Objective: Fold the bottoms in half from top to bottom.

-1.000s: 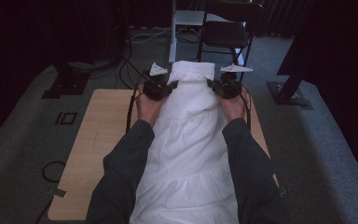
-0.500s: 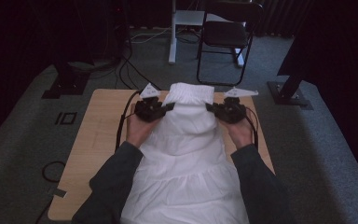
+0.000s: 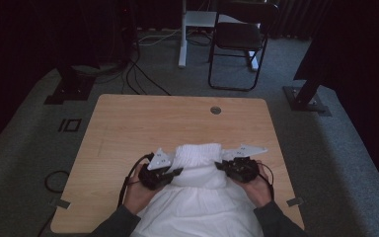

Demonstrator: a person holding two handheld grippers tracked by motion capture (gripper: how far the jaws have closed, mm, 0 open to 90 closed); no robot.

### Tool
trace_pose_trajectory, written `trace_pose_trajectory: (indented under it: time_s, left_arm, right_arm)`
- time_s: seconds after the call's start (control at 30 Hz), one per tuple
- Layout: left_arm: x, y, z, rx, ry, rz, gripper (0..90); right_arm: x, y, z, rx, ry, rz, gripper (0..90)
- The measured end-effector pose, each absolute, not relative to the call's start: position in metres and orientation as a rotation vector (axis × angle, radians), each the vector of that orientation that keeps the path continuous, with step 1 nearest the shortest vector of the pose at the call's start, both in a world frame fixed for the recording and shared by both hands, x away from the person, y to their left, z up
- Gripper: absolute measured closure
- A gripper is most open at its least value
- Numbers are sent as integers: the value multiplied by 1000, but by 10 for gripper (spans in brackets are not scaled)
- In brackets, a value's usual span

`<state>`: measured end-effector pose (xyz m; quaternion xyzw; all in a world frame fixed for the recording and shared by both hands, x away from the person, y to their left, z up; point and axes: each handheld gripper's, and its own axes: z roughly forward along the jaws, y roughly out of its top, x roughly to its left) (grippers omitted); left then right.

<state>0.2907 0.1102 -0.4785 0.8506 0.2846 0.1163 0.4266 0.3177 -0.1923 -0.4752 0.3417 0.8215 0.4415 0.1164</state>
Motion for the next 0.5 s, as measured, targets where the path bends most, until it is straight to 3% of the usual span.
trace_pose_trajectory:
  time_s: [0.07,0.17,0.27,0.5]
  left_arm:
    - [285,106,-514,2191,784,163,826]
    - [283,99,-543,2284,818,134,827]
    - [287,102,-548,2242,832,96,829]
    - [296,98,-547,2255,845,133,828]
  right_arm:
    - [314,-187,-505,1022,2480,1194,817]
    - [313,-179,-528,1036,2543,1092,817]
    - [311,-169,-545,999,2552,970,814]
    - [321,-167,-544,1023,2562,946,815]
